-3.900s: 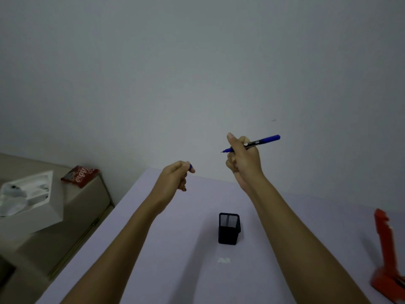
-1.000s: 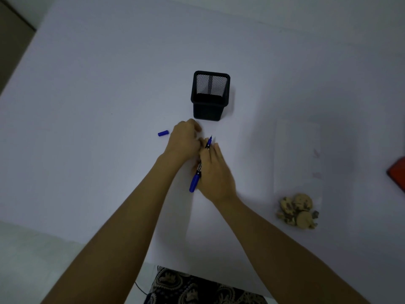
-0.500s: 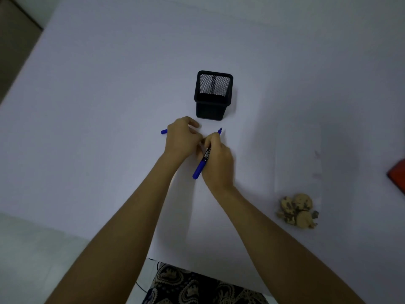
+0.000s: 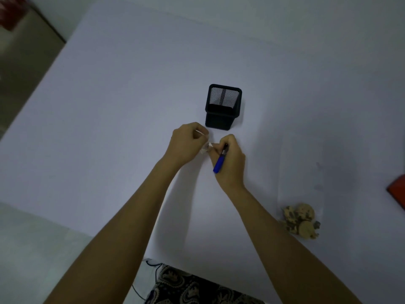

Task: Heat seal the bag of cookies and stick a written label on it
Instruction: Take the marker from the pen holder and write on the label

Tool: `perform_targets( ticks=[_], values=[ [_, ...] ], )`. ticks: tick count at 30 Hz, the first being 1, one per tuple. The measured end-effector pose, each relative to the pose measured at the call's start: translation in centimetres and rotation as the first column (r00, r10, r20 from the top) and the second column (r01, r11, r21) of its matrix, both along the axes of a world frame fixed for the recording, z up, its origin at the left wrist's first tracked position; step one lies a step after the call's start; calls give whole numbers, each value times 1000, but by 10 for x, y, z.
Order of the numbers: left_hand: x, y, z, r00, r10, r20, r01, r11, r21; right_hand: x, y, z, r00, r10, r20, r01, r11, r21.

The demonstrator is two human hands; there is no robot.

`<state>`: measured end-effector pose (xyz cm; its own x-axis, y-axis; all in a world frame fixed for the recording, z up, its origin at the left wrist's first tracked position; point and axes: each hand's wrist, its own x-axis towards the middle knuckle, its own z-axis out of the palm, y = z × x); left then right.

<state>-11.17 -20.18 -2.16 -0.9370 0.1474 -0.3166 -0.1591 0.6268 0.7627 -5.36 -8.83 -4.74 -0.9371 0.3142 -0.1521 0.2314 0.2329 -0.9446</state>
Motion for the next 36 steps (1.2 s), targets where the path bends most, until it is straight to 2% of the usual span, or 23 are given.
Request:
perform_targets(
  ticks=[3, 6, 9, 13, 15, 17, 20, 22, 24, 26, 28, 29, 30, 31, 33, 34, 36],
  values=[
    [7, -4, -7, 997, -58, 47, 56, 998, 36, -1, 5, 2, 990, -137, 31, 138, 990, -38],
    [11, -4, -15, 994, -48, 96, 40, 996, 77, -1, 8, -3, 979, -192, 65, 198, 976, -91],
    [12, -1, -18, 991, -94, 94, 88, 994, 68, -4, 13, -5, 984, -158, 82, 157, 987, 22],
    [10, 3, -24, 988, -142, 52, 139, 988, 64, -7, 23, -13, 999, -41, 27, 35, 982, 188],
    [13, 8, -34, 989, -151, -1, 151, 989, 0, -5, 25, -14, 1000, -11, 18, 5, 953, 304],
    [21, 13, -44, 978, -164, -131, 149, 982, -119, -1, 24, -16, 1000, -9, 7, 6, 943, 333],
    [40, 13, -64, 861, -304, -408, 166, 926, -340, 4, 21, -15, 998, -48, 34, 35, 951, 308],
    [55, 11, -76, 792, -379, -479, 178, 893, -413, 7, 18, -20, 997, -59, 57, 38, 950, 311],
    [68, 8, -84, 741, -424, -520, 190, 876, -444, 10, 15, -28, 1000, -9, -14, 13, 944, 331],
    [73, 5, -88, 713, -430, -554, 189, 879, -439, 11, 13, -33, 998, 50, -38, -25, 874, 484],
    [73, 4, -90, 706, -423, -568, 184, 884, -429, 9, 16, -37, 988, 120, -102, -11, 701, 713],
    [73, 4, -91, 703, -423, -572, 183, 884, -430, 8, 17, -38, 976, 163, -142, 0, 657, 754],
    [73, 5, -90, 695, -428, -578, 183, 882, -433, 7, 18, -38, 960, 213, -179, -7, 663, 749],
    [73, 6, -90, 686, -428, -588, 182, 883, -432, 6, 19, -37, 942, 250, -223, -32, 729, 683],
    [75, 7, -88, 682, -409, -606, 170, 895, -413, 1, 18, -30, 935, 227, -272, -105, 910, 400],
    [75, 7, -87, 685, -400, -609, 162, 899, -407, -2, 17, -27, 953, 180, -245, -107, 953, 285],
    [75, 9, -87, 688, -401, -605, 149, 894, -423, -9, 17, -26, 974, 102, -203, -61, 978, 199]
  ],
)
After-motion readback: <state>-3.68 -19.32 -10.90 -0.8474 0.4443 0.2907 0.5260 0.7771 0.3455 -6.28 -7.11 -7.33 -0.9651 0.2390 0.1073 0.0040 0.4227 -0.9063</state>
